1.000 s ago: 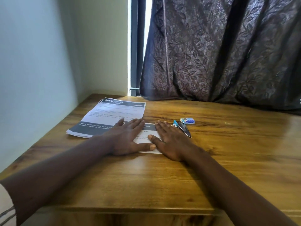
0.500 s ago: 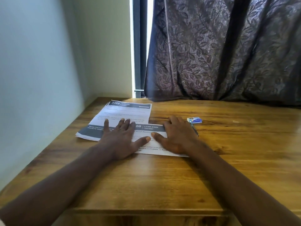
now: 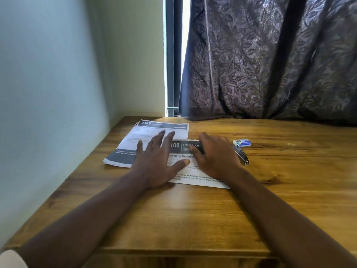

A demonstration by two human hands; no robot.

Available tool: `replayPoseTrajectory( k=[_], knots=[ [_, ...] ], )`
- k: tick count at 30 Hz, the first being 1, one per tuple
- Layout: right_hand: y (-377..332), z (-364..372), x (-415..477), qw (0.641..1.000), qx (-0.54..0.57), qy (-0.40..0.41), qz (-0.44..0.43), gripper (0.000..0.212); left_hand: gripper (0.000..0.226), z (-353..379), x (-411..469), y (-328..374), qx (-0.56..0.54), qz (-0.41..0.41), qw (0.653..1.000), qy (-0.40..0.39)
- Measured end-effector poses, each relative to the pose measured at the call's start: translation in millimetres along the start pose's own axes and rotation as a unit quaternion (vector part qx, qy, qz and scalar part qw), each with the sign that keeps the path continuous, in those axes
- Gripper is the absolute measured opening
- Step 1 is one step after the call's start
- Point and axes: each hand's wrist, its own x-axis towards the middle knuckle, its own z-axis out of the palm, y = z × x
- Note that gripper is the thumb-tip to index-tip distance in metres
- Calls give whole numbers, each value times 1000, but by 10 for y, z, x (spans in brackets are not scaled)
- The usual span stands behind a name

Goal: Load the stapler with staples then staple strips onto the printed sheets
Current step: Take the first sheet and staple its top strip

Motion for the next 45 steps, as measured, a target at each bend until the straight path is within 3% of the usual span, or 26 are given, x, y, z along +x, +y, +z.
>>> replayPoseTrajectory(
  k=[4,8,11,13,16,23,28,33,36,39,45],
  knots=[
    [-12,-25,-100,997,37,64,-15,28,80,-23,43,-1,-151,39,976,149],
    [-24,-5,-141,994,41,102,-22,27,44,-71,75,-44,-203,-20,961,186],
    [3,9,-147,992,33,115,-35,29,17,-81,82,-87,-239,-1,946,218],
    [16,2,-158,992,41,110,-55,37,13,-81,75,-62,-248,26,942,225],
    [-3,-13,-224,987,73,118,-81,45,14,-81,47,30,-279,67,930,228],
    [89,-117,-260,978,163,114,-65,28,14,-70,-2,333,-248,140,927,245],
    [452,-398,-343,987,46,135,-69,19,14,60,174,655,-286,127,927,205],
    [1097,-491,-464,977,-3,211,20,22,33,146,561,819,-244,146,949,137],
    [1327,-416,-580,969,-21,222,104,17,20,205,718,1040,-203,89,968,118],
    [1412,-434,-588,956,-21,238,168,17,49,282,827,1262,-104,-7,994,34],
    [1518,-343,-562,962,-39,229,140,17,83,460,915,1418,47,25,999,1]
  ],
)
